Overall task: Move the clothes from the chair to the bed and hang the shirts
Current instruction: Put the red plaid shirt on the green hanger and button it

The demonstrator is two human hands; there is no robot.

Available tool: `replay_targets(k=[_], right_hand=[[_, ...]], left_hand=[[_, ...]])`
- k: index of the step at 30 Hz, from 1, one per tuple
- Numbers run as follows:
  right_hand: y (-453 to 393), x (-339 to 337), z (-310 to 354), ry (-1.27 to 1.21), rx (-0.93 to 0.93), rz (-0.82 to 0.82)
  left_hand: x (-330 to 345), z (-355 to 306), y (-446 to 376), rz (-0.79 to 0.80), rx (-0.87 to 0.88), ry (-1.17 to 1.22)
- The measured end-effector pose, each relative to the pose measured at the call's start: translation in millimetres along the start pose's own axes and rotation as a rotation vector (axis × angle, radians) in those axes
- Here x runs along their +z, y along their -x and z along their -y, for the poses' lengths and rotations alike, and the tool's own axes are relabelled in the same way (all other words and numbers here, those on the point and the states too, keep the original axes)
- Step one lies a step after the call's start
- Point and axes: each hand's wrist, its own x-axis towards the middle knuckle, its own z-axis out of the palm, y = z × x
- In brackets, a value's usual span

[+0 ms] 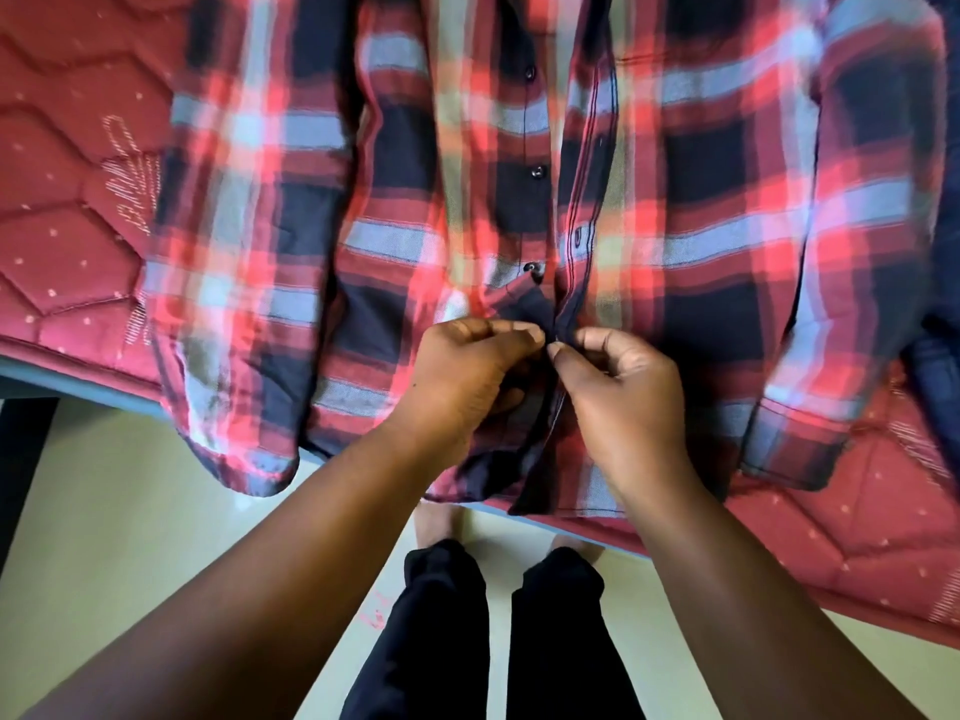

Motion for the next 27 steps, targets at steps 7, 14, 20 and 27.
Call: replay_targets(k=[7,14,20,27], right_hand=[[5.8,0.8,2.5,0.03,-0.154,-0.148],[7.3,2.5,-0.5,0.308,-0.268,-0.081],[8.2,0.6,2.1,0.309,-0.199,-0.048],[0.3,1.7,6.8,-0.184,0.229,0.076]], left_hand=[[-3.0,8.5,0.3,-0.138,0.501,-0.805],[-3.8,7.9,0.3,-0.036,0.129,-0.25],[-0.3,5.9,3.1,0.014,-0.029,0.006],[-1.0,7.0,-1.3,0.022,-0.039,0.093]])
